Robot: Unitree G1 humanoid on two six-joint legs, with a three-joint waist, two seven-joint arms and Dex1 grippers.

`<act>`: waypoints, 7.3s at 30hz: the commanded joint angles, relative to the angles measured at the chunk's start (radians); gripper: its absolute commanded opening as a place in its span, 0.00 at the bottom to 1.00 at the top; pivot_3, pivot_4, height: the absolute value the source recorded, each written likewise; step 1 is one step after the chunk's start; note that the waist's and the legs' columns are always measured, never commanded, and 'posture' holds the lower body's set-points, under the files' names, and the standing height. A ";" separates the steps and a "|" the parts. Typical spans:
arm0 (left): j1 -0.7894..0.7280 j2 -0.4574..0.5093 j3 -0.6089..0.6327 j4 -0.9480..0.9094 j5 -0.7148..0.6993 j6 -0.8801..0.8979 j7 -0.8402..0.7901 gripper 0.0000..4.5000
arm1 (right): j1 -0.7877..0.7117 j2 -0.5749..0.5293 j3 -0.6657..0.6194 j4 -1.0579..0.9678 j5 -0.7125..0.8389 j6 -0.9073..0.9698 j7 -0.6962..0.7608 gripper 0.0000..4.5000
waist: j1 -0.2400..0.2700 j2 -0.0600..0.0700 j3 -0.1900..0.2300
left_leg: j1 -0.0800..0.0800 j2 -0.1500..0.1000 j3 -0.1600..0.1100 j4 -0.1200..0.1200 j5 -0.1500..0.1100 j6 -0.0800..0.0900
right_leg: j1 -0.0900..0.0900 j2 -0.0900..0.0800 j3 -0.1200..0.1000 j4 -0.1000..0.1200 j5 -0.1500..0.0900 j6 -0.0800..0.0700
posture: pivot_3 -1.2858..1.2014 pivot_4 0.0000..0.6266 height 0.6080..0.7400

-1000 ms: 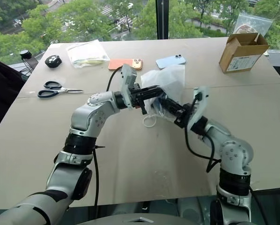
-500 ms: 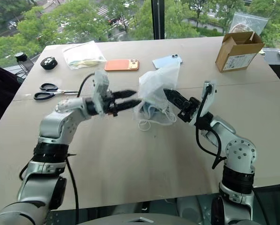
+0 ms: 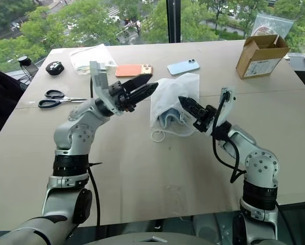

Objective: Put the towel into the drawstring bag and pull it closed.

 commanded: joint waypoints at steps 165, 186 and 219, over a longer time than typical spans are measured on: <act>0.063 0.018 -0.102 0.553 0.530 -0.396 0.306 0.01 | -0.009 -0.008 -0.013 0.066 -0.083 -0.197 -0.027 0.00 | 0.003 0.003 -0.003 | 0.013 0.001 0.004 -0.013 -0.002 0.003 | 0.004 0.001 0.005 -0.001 0.000 0.000 | 0.52 0.24 1.00; -0.048 0.046 0.230 0.600 0.522 -0.713 0.914 0.01 | -0.212 0.153 -0.336 0.273 0.030 -0.551 -0.271 0.00 | 0.003 0.002 -0.002 | 0.010 0.001 0.004 -0.013 0.000 0.000 | 0.002 0.001 0.005 -0.001 0.000 0.000 | 0.52 0.24 1.00; -0.088 -0.027 0.297 0.514 0.144 -0.704 0.692 0.01 | -0.273 0.096 -0.459 0.210 0.509 -0.634 -0.164 0.00 | 0.001 0.004 -0.001 | 0.008 0.001 0.005 -0.013 0.000 0.000 | 0.001 0.001 0.006 -0.002 0.000 0.000 | 0.52 0.24 1.00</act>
